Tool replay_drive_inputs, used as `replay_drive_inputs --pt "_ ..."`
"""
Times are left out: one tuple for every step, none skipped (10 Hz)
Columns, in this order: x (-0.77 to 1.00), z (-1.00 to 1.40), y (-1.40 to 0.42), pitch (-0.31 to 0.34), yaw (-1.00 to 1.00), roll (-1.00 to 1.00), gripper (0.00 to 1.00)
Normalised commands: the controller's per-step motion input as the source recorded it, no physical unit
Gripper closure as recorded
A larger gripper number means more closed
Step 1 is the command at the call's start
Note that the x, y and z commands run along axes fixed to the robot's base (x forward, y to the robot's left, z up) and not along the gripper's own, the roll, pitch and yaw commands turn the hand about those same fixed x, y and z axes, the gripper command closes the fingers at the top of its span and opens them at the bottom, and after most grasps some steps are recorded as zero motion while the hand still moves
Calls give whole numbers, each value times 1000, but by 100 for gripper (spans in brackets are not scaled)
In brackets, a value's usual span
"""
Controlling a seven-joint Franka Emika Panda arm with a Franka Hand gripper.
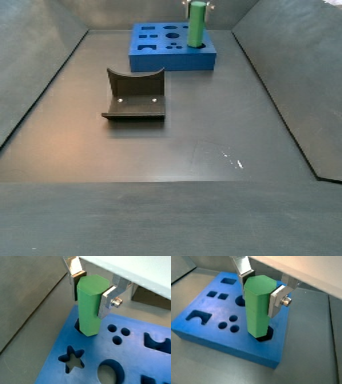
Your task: Insert the hexagon object.
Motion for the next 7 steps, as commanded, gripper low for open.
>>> replay_drive_inputs --pt "-11 0 57 0 0 0 100" --pt "-97 0 0 0 -71 0 100" --pt "-254 -80 0 -1 0 -41 100" --pt "-71 -77 -6 0 0 -54 100" --pt "-80 -66 0 0 0 -69 100" --pt "-94 -94 0 0 0 -47 100" --pt "0 -203 -14 0 0 -39 100"
